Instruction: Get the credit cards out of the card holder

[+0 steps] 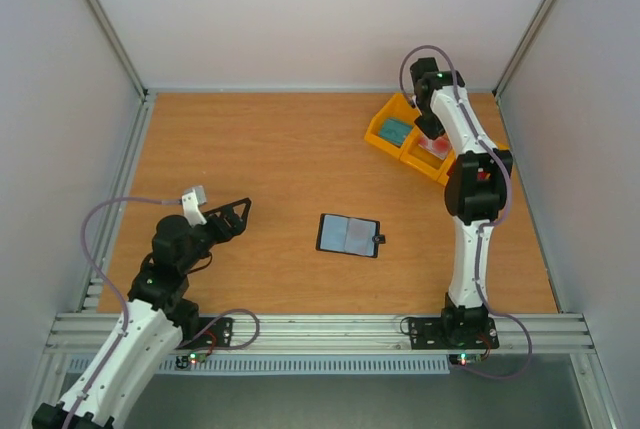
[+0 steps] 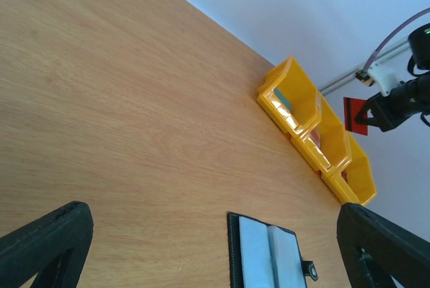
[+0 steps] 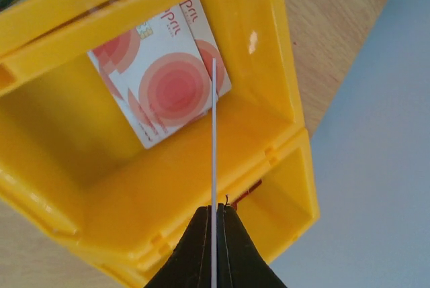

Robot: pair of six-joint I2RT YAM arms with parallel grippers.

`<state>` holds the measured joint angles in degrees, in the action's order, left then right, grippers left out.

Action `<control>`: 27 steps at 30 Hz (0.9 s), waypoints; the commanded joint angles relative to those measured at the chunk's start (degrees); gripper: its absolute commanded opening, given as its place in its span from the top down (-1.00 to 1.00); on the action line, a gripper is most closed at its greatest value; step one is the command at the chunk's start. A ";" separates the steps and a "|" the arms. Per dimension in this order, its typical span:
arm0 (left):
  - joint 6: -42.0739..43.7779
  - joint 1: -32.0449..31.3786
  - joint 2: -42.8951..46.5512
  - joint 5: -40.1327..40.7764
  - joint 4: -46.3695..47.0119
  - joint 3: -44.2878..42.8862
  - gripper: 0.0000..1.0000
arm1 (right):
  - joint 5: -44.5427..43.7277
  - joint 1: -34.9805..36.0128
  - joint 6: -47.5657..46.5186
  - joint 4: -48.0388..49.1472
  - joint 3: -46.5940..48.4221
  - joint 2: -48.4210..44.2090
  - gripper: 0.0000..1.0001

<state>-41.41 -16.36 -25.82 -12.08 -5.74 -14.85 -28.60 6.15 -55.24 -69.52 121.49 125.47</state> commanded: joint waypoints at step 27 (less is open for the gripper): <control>2.03 0.41 -0.86 4.32 3.92 1.15 -0.99 | -6.52 -2.29 -5.01 -1.97 10.52 16.63 0.52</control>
<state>-40.21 -16.29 -26.11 -9.06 -5.34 -14.13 -34.72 4.16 -59.61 -70.94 131.00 141.01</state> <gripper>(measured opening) 0.994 0.214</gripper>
